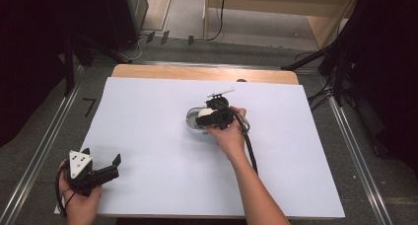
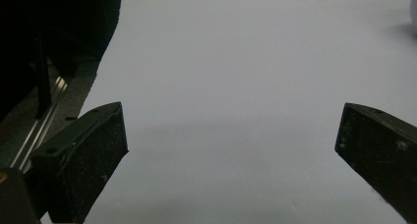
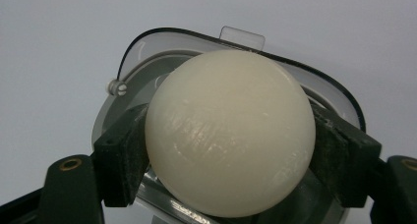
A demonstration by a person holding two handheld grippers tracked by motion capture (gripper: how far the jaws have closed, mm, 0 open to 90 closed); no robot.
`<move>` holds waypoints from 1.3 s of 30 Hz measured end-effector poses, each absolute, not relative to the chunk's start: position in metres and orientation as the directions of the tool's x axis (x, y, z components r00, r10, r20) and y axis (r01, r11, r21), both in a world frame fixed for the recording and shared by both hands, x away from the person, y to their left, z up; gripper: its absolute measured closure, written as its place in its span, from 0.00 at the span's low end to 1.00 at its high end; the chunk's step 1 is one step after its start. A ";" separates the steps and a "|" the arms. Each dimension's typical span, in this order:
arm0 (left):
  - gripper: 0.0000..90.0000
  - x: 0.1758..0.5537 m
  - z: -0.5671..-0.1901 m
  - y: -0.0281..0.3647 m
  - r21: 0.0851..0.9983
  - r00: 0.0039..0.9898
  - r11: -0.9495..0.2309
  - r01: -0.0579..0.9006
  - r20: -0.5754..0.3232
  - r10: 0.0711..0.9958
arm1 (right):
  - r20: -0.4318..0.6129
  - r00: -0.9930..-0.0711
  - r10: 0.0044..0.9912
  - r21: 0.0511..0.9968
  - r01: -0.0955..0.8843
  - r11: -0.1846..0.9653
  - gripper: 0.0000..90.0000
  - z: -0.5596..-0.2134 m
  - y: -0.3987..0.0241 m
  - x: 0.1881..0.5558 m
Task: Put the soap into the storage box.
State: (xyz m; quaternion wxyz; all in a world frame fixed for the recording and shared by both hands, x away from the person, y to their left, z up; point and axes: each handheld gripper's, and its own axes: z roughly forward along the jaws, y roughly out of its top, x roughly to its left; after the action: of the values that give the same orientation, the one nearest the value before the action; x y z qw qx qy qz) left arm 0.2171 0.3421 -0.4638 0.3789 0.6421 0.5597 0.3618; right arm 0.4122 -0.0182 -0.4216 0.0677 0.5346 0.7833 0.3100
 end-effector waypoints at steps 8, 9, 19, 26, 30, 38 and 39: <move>0.00 0.217 -0.464 0.342 0.893 0.112 -0.084 0.443 0.038 0.993 | 0.233 -0.408 0.883 0.555 0.801 0.223 0.27 -0.424 -0.018 0.413; 0.00 0.217 -0.464 0.342 0.893 0.112 -0.084 0.443 0.038 0.993 | 0.234 -0.406 0.883 0.559 0.799 0.219 0.27 -0.423 -0.018 0.413; 0.00 0.217 -0.464 0.342 0.893 0.114 -0.086 0.443 0.039 0.993 | 0.262 -0.402 0.877 0.588 0.787 0.185 0.27 -0.417 -0.023 0.411; 0.00 0.217 -0.464 0.342 0.891 0.113 -0.089 0.445 0.042 0.993 | 0.272 -0.394 0.878 0.592 0.788 0.170 0.27 -0.418 -0.027 0.407; 0.00 0.217 -0.464 0.342 0.891 0.114 -0.091 0.445 0.044 0.992 | 0.272 -0.396 0.877 0.602 0.781 0.166 0.27 -0.418 -0.031 0.405; 0.00 0.217 -0.464 0.342 0.890 0.114 -0.092 0.446 0.046 0.992 | 0.272 -0.392 0.879 0.621 0.769 0.151 0.28 -0.410 -0.036 0.402; 0.00 0.217 -0.464 0.342 0.890 0.114 -0.092 0.446 0.045 0.992 | 0.273 -0.394 0.878 0.623 0.768 0.151 0.28 -0.409 -0.037 0.401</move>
State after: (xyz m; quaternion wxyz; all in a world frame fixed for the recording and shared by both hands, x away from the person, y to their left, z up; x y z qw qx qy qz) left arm 0.2171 0.3417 -0.4637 0.3772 0.6438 0.5585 0.3623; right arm 0.4011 -0.0368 -0.4089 0.0771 0.5451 0.7547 0.3569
